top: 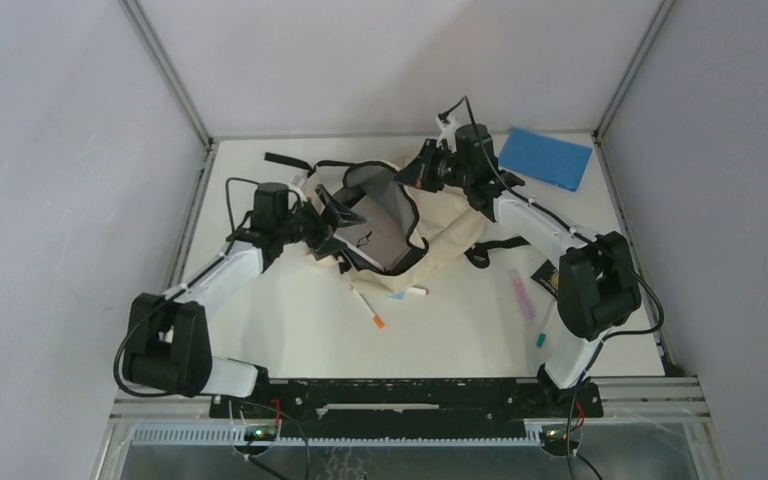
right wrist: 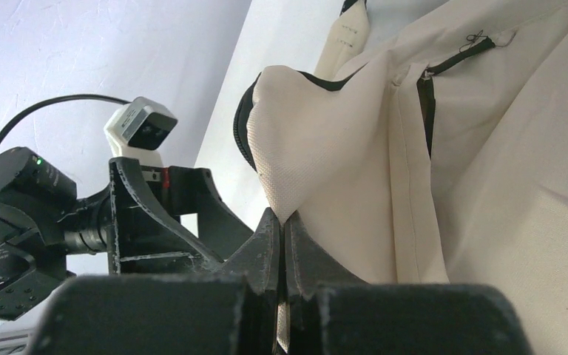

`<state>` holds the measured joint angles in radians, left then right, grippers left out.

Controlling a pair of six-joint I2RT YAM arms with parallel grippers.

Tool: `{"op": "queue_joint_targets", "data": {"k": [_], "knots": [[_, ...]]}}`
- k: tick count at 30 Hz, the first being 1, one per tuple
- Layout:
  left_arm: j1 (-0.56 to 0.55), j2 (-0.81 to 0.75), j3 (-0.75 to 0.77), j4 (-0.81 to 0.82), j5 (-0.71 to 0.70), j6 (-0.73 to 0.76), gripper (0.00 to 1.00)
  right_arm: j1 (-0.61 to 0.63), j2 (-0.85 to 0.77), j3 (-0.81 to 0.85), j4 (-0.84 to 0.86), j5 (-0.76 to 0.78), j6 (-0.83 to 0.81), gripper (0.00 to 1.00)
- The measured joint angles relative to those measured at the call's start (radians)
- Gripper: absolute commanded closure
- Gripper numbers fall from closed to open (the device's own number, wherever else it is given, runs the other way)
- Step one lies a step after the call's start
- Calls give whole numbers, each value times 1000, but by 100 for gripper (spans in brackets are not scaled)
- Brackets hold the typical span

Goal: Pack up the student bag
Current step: Place the book in the student bag.

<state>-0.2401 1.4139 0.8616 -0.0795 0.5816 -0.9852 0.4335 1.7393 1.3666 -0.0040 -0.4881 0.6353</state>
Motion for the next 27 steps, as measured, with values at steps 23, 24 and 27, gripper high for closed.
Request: {"op": "queue_joint_targets", "data": {"k": [23, 24, 27], "knots": [[114, 30, -102, -6, -165, 11, 53, 31, 3, 0, -51, 8, -34, 100], [107, 50, -99, -3, -169, 8, 54, 33, 3, 0, -48, 8, -34, 100], [89, 107, -82, 6, -172, -2, 55, 37, 4, 0, -41, 8, -30, 100]]}}
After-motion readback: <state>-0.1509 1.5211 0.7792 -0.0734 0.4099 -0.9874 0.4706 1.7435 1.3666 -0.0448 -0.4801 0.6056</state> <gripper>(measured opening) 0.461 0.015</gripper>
